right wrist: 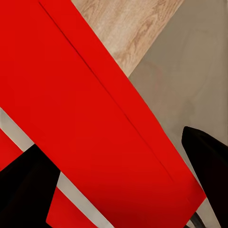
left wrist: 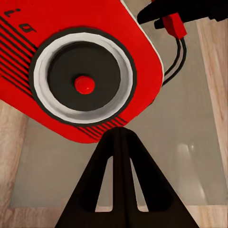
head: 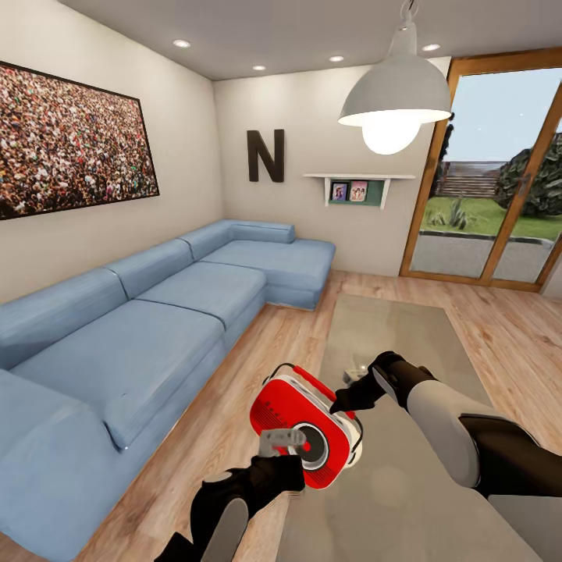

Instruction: Turn on the radio receiver that's on the table in the living room.

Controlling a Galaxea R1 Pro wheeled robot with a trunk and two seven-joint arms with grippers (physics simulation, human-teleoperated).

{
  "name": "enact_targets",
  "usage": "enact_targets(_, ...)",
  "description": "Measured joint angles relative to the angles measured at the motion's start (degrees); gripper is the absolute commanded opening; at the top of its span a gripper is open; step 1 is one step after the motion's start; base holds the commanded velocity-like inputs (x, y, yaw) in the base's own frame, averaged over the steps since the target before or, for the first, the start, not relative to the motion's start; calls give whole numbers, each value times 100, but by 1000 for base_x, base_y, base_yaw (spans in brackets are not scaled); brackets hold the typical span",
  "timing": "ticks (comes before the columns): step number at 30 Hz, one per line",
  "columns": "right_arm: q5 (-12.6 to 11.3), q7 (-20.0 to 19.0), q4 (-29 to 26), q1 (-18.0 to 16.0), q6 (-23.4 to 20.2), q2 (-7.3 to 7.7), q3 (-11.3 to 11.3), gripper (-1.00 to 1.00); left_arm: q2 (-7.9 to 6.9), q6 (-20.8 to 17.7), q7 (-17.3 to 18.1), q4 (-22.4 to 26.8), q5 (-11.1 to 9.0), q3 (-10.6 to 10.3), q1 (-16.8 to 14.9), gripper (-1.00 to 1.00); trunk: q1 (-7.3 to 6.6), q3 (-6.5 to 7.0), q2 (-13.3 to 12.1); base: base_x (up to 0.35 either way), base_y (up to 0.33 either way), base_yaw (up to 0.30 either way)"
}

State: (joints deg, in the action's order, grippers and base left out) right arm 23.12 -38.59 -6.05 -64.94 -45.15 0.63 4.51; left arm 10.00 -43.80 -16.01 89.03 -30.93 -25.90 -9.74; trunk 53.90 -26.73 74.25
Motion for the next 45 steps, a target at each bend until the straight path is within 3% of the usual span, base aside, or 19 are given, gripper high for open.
enact_targets(16,3,3,0,0,1,-1,-3,-100,0,37,-31,-3,9,95,-63,-100,0,0,0,0,0,0)
enact_targets(21,3,3,0,0,1,-1,-3,-100,0,42,-33,-6,13,420,-182,-100,0,0,0,0,0,0)
enact_targets(24,3,3,0,0,1,-1,-1,-100,0,39,-33,-8,10,488,-273,-100,0,0,0,0,0,0)
enact_targets(34,2,3,0,0,0,-1,6,-100,0,11,-37,-213,24,505,-566,-100,0,0,0,0,0,0)
enact_targets(45,4,3,0,0,1,-1,5,-100,0,-6,-26,-654,26,498,-633,-100,0,0,0,0,0,0)
